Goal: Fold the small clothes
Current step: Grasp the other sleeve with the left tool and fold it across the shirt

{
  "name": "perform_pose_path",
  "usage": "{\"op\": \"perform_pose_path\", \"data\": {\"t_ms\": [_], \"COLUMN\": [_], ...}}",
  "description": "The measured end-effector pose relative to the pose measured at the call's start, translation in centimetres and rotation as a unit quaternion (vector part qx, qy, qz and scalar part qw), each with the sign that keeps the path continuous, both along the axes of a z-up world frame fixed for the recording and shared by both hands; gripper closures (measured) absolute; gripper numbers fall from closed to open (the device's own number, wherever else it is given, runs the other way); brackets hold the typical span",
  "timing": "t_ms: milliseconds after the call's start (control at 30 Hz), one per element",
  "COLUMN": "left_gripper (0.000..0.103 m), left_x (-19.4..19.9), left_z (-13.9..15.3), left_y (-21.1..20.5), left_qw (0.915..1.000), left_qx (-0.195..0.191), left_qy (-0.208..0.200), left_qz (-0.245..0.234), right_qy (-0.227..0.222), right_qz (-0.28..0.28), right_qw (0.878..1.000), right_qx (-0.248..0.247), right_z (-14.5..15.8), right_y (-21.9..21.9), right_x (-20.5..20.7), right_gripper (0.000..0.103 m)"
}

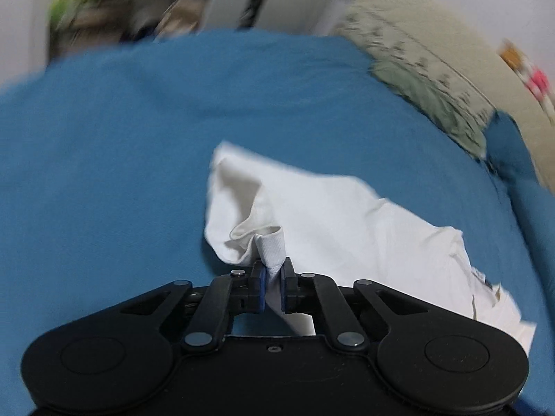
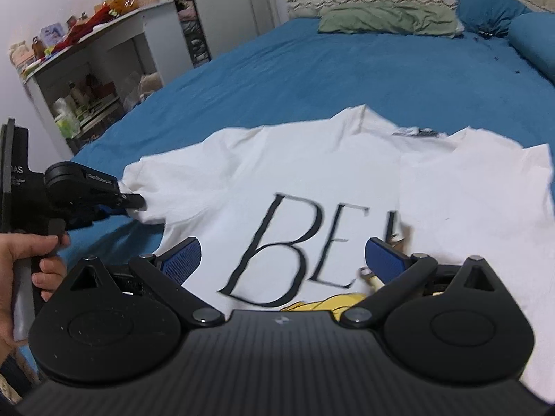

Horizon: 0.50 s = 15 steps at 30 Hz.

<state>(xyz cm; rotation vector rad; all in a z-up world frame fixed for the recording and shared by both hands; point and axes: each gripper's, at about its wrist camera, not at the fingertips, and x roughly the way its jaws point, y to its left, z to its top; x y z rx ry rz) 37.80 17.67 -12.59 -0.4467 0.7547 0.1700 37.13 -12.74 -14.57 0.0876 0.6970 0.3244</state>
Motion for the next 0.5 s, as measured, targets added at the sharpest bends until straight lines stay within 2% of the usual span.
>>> {"op": "perform_pose_path", "data": {"t_ms": [100, 167, 200, 267, 400, 433, 500], "left_gripper": [0.097, 0.097, 0.097, 0.097, 0.097, 0.097, 0.097], "left_x": [0.6, 1.1, 1.2, 1.0, -0.4, -0.7, -1.1], "left_z": [2.9, 4.1, 4.3, 3.7, -0.5, -1.8, -3.9], "left_y": [-4.0, -8.0, -10.3, -15.2, -21.6, -22.4, -23.1], "left_qw": [0.9941, 0.9815, 0.9717, 0.9447, 0.9011, 0.8951, 0.8898], "left_qx": [0.08, 0.133, 0.163, 0.214, 0.261, 0.262, 0.263], "left_qy": [-0.041, -0.061, -0.072, -0.078, -0.053, -0.039, -0.018], "left_qz": [-0.061, -0.123, -0.156, -0.236, -0.342, -0.359, -0.373], "right_qy": [-0.007, -0.01, -0.011, -0.011, 0.001, 0.007, 0.018], "right_qz": [-0.024, -0.048, -0.064, -0.094, -0.147, -0.153, -0.161], "right_qw": [1.0, 0.999, 0.998, 0.995, 0.989, 0.988, 0.987], "right_qx": [0.004, 0.003, 0.002, 0.0, 0.006, 0.01, 0.015], "right_z": [1.0, 1.5, 1.7, 2.1, 2.1, 2.0, 1.5], "right_y": [-2.0, -3.8, -4.9, -6.9, -10.9, -11.7, -12.6], "right_x": [-0.1, -0.1, -0.1, -0.2, -0.4, -0.4, -0.4], "right_gripper": [0.0, 0.0, 0.0, 0.0, 0.0, 0.0, 0.0]}}
